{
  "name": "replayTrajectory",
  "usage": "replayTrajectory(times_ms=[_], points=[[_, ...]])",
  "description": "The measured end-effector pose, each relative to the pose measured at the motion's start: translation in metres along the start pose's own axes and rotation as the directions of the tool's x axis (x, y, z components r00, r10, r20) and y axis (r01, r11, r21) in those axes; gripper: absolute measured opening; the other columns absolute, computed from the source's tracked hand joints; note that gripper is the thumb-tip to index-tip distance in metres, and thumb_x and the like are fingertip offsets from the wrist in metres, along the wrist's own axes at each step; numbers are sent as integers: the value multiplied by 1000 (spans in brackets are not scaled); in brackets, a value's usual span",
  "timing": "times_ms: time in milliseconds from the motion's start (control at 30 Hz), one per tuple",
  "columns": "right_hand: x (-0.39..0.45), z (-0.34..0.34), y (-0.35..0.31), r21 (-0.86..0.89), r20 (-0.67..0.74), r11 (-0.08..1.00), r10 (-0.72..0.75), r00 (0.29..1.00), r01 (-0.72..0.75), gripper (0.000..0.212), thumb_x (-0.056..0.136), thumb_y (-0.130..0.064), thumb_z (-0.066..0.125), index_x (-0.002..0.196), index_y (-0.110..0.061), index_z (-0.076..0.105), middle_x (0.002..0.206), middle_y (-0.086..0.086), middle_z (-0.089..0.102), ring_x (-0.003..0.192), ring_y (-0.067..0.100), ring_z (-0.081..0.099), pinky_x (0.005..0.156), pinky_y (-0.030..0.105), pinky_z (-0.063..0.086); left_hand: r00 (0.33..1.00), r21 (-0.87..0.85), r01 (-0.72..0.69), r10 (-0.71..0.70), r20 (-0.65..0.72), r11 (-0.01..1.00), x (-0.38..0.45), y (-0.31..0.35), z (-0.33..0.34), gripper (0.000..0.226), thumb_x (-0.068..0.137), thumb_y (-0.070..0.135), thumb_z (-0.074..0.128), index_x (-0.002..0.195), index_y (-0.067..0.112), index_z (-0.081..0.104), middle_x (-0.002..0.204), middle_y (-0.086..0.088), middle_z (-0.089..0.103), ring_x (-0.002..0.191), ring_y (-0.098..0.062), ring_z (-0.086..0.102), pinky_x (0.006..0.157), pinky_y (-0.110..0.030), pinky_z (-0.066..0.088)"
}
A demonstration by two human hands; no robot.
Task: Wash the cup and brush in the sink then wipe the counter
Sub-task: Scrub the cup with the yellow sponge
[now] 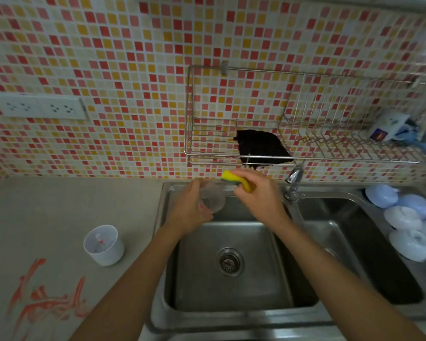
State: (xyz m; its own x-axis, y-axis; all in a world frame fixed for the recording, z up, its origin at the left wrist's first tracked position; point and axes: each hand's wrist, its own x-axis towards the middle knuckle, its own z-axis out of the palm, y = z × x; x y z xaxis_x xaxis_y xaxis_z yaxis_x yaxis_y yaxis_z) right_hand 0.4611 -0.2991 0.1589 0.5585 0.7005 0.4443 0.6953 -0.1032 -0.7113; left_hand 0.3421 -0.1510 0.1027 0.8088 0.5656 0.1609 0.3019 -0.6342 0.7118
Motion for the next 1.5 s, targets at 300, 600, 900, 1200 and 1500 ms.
replayTrajectory(times_ms=[300,600,900,1200,1500], points=[[-21,-19,55,-433,341,774,-334,879,462,33,73,-2,70,103,-14,72,108,1,67,97,22,55,84,30,50,990,174,-141,139,28,974,-4,53,15,76,69,11,76,136,15,40,134,-3,48,117,-20,50,91,-29,44],[-53,-22,48,-107,291,990,-55,955,90,31,76,-3,68,104,-13,74,105,0,73,87,6,59,82,11,44,966,379,-239,257,4,894,-7,58,34,63,71,5,70,129,15,50,126,-5,55,114,-24,51,87,-25,40],[-44,-26,64,-355,367,842,-273,889,405,31,73,-5,73,101,-18,75,103,-3,73,90,18,58,81,27,51,969,279,-240,245,15,930,-8,64,41,63,74,10,72,132,16,47,132,-2,52,122,-18,45,95,-19,32],[-36,-28,83,-480,574,591,-347,742,648,27,70,-10,73,97,-15,71,97,-2,69,96,22,61,74,34,51,959,247,-274,245,139,930,-10,54,54,62,74,23,76,129,17,49,127,-3,52,117,-22,48,98,-34,42],[-46,-30,74,-428,528,680,-347,775,595,31,63,-12,80,91,-22,71,86,-7,67,87,17,59,68,28,52,968,45,-194,184,169,980,-10,54,43,67,72,19,75,131,17,44,129,-3,52,115,-18,51,94,-34,47]])
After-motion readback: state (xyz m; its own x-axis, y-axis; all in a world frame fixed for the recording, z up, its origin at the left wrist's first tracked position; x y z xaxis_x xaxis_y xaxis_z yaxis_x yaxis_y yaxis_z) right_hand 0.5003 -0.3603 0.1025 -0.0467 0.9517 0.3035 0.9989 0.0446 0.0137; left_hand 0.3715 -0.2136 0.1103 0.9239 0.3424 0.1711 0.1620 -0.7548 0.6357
